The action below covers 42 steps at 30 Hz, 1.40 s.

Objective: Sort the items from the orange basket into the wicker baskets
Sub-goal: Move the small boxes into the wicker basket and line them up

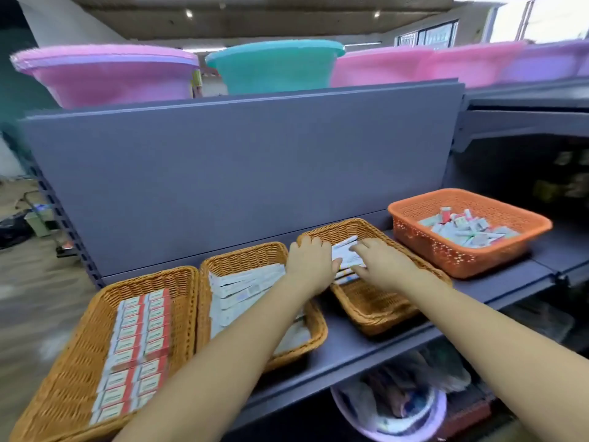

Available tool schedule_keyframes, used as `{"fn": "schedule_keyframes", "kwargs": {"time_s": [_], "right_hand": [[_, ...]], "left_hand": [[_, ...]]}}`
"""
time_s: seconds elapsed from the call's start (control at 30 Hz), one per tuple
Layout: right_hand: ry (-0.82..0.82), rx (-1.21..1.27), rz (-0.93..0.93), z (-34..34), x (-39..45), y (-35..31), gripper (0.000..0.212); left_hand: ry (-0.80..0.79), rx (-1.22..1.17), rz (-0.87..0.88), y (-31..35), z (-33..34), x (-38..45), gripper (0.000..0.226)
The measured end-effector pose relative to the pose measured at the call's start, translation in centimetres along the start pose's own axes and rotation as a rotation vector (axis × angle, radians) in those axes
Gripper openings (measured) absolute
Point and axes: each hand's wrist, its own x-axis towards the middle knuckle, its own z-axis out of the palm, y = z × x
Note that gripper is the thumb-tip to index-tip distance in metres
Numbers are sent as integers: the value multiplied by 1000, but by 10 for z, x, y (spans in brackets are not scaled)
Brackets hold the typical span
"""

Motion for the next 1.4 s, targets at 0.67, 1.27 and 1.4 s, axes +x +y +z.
{"fn": "schedule_keyframes", "kwargs": {"time_s": [0.67,1.27,1.4], "right_hand": [[-72,-41,352,-23,8,225,52],[-224,-18,148,-14,52,358,14],[-185,-30,145,-9,53,361,18]], "left_hand": [[19,-71,256,158,-2,172,47],[-252,-239,73,280,28,298,35],[-338,-370,24,290,36,312,35]]}}
